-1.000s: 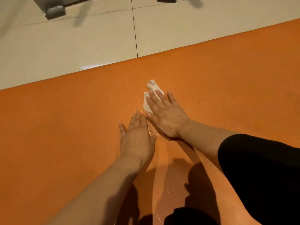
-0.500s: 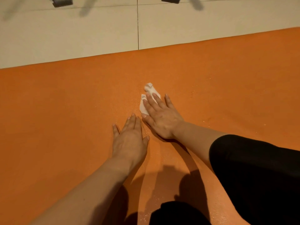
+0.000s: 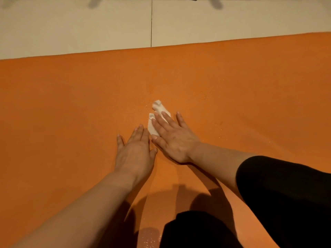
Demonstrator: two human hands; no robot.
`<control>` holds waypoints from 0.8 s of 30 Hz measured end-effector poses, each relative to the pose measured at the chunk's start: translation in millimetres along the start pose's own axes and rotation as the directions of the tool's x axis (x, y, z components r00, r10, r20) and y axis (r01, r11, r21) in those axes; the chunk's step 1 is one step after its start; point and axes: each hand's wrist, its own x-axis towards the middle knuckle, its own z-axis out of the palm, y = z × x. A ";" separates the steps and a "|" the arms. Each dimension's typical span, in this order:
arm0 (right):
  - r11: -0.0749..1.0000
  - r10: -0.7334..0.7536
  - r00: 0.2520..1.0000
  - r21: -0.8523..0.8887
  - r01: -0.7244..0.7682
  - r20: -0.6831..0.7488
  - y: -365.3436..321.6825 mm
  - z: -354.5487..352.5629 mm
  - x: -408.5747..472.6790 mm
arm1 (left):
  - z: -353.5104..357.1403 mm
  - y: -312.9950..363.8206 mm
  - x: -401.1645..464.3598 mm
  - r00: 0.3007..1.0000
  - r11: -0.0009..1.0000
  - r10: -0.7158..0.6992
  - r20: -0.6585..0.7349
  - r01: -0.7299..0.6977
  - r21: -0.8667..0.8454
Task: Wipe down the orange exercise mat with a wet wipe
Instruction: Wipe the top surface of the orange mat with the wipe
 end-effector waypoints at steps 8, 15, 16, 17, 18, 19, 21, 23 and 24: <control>0.977 0.214 0.977 -0.023 -0.214 0.012 37.7 -2.6 -24.8 | 4.9 3.6 -16.4 1.000 0.999 -0.027 -0.001 0.027 -0.021; 0.998 -0.066 0.995 -0.004 0.066 0.076 -4.7 5.5 -32.9 | 19.2 13.7 -39.3 0.993 0.985 -0.105 -0.050 0.097 -0.145; 0.998 -0.064 0.995 -0.009 0.065 0.082 3.0 4.7 -36.7 | 19.8 15.1 -41.4 0.993 0.984 -0.112 -0.047 0.105 -0.142; 0.999 -0.040 0.996 -0.014 0.042 0.081 12.1 3.8 -40.2 | 19.6 15.9 -42.4 0.992 0.985 -0.116 -0.042 0.110 -0.134; 1.000 0.002 0.997 -0.015 -0.001 0.075 20.7 2.7 -43.8 | 18.6 16.3 -43.2 0.993 0.986 -0.116 -0.038 0.110 -0.124; 0.998 0.055 0.996 -0.015 -0.054 0.067 27.8 1.8 -46.8 | 17.7 16.8 -43.7 0.993 0.987 -0.113 -0.035 0.109 -0.116; 0.990 0.139 0.989 -0.010 -0.138 0.058 31.0 1.7 -50.0 | 16.0 17.5 -46.0 0.994 0.988 -0.108 -0.028 0.105 -0.112; 0.989 0.145 0.987 -0.005 -0.145 0.064 17.2 2.7 -50.0 | 15.4 18.7 -51.0 0.994 0.987 -0.107 -0.023 0.104 -0.122; 0.994 0.109 0.992 -0.005 -0.108 0.068 5.9 3.2 -49.1 | 15.8 19.1 -54.1 0.994 0.985 -0.109 -0.026 0.104 -0.136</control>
